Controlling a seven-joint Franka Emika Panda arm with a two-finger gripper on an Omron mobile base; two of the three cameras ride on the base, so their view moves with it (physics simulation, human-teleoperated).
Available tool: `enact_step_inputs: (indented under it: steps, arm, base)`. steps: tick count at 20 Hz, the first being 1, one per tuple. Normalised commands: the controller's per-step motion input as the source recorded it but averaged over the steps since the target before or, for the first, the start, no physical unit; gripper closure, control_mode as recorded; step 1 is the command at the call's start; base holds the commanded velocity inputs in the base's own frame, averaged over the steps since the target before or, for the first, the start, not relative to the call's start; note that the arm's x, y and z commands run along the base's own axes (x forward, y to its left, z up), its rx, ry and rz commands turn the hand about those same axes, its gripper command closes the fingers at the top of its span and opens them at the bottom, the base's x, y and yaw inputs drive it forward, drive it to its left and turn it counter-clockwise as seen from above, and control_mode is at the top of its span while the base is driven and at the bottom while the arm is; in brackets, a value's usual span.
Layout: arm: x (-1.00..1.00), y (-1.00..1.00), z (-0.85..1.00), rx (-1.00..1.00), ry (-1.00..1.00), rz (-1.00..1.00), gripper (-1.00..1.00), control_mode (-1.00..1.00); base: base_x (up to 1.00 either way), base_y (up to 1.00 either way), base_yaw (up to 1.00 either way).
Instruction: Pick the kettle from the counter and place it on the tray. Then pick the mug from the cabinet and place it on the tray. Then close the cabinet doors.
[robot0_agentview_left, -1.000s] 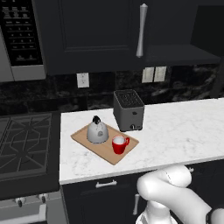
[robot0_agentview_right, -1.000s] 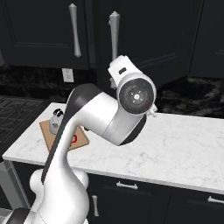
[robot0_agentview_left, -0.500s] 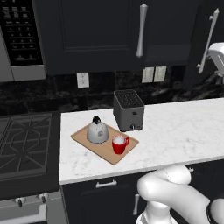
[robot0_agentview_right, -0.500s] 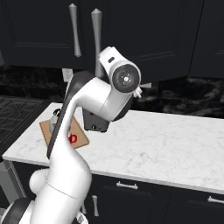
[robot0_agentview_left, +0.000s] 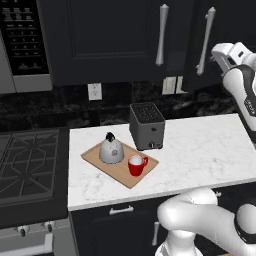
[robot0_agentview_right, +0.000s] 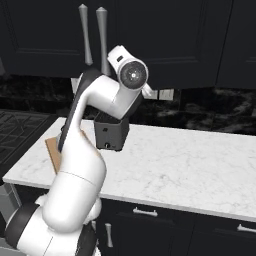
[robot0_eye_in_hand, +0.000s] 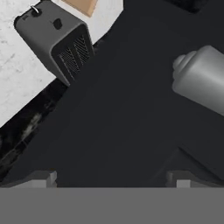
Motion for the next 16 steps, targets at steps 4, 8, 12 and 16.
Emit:
enact_step_inputs:
  steps: [4,8,12,16]
  arm:
    - [1.00,0.15,-0.26,0.00,0.04,-0.01,-1.00,-1.00]
    - [0.83,0.03,-0.16,0.02,0.13,-0.08,-1.00,-1.00]
    - [0.43,0.00,0.01,0.08,0.22,-0.15,-1.00,-1.00]
    - [0.26,0.00,-0.17,0.00,0.01,-0.15,-1.00,-1.00]
  base:
    - [0.00,0.00,0.00]
    - [0.00,0.00,0.00]
    - [0.00,0.00,0.00]
    - [0.00,0.00,0.00]
